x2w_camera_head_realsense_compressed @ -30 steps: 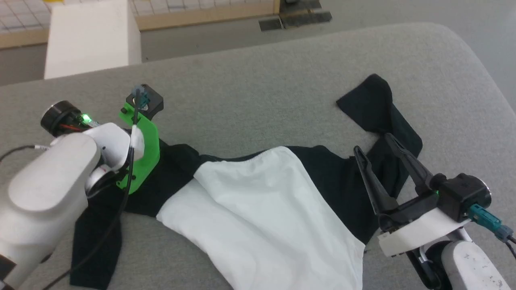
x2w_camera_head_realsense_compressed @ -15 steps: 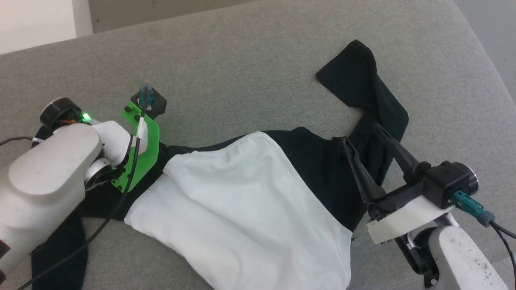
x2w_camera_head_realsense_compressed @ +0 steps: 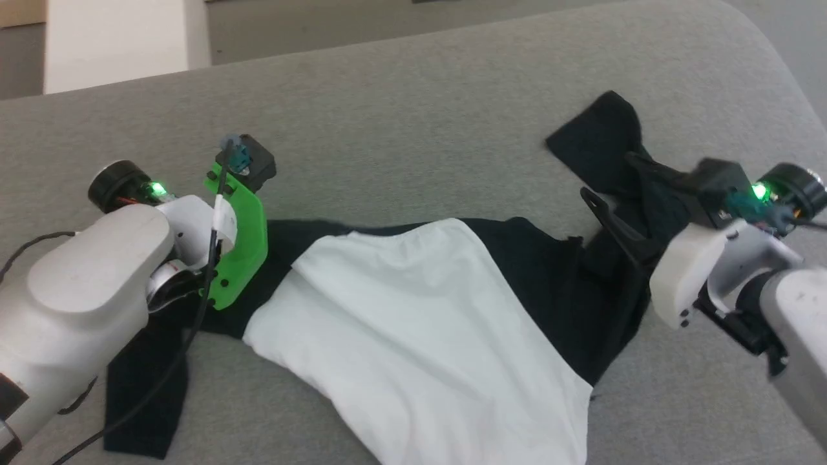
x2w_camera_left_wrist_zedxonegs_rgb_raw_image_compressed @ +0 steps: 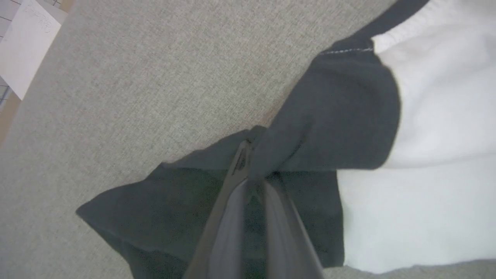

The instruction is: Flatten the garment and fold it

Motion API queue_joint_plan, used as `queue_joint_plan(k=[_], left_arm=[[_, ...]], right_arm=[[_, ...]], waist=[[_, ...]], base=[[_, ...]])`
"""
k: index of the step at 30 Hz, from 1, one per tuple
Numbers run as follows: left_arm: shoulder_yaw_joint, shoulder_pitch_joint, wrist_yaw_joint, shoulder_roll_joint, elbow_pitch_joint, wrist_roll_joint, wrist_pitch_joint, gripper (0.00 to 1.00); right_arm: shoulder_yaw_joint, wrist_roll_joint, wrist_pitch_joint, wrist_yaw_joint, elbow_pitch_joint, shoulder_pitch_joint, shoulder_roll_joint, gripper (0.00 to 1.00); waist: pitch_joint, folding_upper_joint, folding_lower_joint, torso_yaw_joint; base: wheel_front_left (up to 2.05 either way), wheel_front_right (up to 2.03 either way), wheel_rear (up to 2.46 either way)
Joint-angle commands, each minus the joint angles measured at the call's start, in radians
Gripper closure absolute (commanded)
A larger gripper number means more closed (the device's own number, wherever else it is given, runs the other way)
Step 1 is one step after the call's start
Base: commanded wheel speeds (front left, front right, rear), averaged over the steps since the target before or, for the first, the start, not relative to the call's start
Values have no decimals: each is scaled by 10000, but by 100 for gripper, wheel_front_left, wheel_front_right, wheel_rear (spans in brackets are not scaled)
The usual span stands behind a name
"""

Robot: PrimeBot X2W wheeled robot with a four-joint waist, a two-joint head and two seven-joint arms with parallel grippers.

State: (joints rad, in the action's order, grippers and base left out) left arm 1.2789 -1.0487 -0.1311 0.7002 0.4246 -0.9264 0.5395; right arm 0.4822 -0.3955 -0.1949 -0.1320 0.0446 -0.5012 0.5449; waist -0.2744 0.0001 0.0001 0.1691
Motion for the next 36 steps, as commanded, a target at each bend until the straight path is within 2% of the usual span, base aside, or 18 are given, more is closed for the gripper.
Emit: queue_joint_plan(k=[1, 5, 10, 15, 21, 22, 23, 26, 29, 36], left_arm=[[10, -7, 4, -54, -63, -84, -132, 100], [11, 0, 4, -223, -284, 25, -335, 100], [12, -201, 4, -425, -391, 49, -596, 100], [13, -414, 4, -657, -350, 150, -763, 100], [13, -498, 4, -744, -235, 221, -969, 100], [13, -403, 4, -729, -130, 170, -1060, 100], [13, -359, 4, -715, -77, 148, -1120, 100], [13, -232, 4, -677, 172, 46, -1582, 100], [13, -97, 4, -733, 484, 48, -2276, 100], [-200, -228, 20, -771, 1264, 174, -4037, 100]], right_arm=[[481, -412, -637, 13, 58, -497, 332, 0], [2254, -1787, -2880, 13, 316, -1779, 1300, 0], [4071, -2632, -4597, 13, 1204, -3326, 1471, 0], [5440, -2825, -4803, 13, 2781, -4149, 938, 0], [6975, -3414, -4490, 13, 4149, -4043, 549, 0], [7443, -3996, -4227, 13, 4424, -3923, 464, 40], [7500, -4118, -4019, 13, 4447, -3939, 439, 100], [7361, -4675, -2874, 13, 4568, -4072, 326, 100], [7359, -4533, -1590, 13, 4626, -4441, 397, 100], [6649, -4431, 1343, 13, 4749, -5072, 550, 100]], waist=[[338, -1, -1, -588], [234, -1, -1, -969], [-119, -1, -1, -1319], [-529, -1, -1, -1597], [-778, -1, -1, -1766], [-731, -1, -1, -1733], [-673, -1, -1, -1695], [-353, -1, -1, -1538], [156, -1, -1, -1431], [1313, -1, -1, -1381]], base=[[0, 0, 0], [0, 0, 0], [0, 0, 0], [0, 0, 0], [0, 0, 0], [0, 0, 0], [0, 0, 0], [0, 0, 0], [0, 0, 0], [0, 0, 0]])
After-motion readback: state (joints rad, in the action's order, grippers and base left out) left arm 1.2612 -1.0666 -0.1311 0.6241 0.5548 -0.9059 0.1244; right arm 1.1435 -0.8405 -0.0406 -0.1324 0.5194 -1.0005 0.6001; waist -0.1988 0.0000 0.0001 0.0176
